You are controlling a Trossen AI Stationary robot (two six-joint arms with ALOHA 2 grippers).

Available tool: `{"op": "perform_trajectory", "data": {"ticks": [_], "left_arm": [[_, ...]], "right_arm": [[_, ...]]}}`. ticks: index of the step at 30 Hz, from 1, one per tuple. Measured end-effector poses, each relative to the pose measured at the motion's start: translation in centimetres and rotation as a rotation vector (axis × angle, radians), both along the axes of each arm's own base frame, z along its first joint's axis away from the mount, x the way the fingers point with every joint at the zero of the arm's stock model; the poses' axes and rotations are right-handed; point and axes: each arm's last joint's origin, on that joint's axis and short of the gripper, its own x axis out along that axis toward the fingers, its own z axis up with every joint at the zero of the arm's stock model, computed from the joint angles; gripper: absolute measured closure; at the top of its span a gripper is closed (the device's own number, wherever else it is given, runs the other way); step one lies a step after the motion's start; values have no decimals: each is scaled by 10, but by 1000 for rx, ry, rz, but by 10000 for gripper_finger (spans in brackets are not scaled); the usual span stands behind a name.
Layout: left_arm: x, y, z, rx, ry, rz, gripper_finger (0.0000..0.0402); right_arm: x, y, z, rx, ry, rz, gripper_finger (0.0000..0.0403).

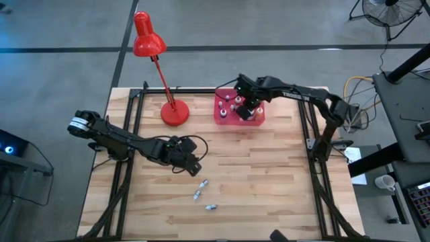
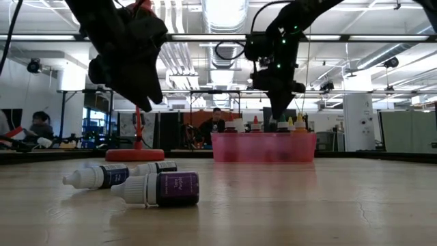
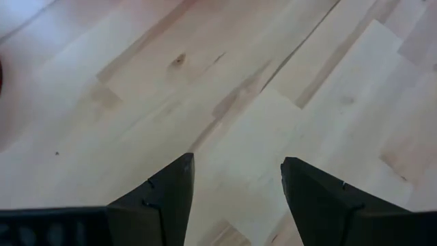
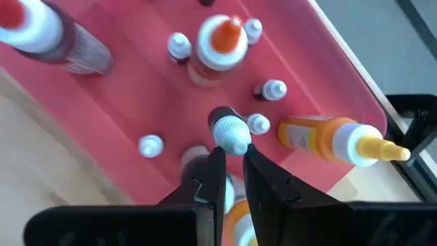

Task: Pick & Place food coloring
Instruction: Put the small black food coloring bottle into the red bin

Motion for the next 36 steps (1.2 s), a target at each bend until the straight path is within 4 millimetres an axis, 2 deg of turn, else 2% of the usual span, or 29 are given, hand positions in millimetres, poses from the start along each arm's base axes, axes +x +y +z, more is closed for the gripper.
{"op": "perform_trajectory", "data": {"ticks": [7, 12, 20, 36], "left_arm": [[-2, 0, -4, -35, -1, 33, 209], [-2, 0, -4, -40, -3, 35, 209], [-2, 0, -4, -32, 2, 23, 209], [-2, 0, -4, -8, 12, -2, 209]], "right_arm": [[3, -19, -15, 64, 115, -15, 361], [7, -30, -22, 140, 100, -14, 360], [11, -35, -38, 187, 129, 2, 360], [8, -34, -30, 174, 113, 26, 360]]}}
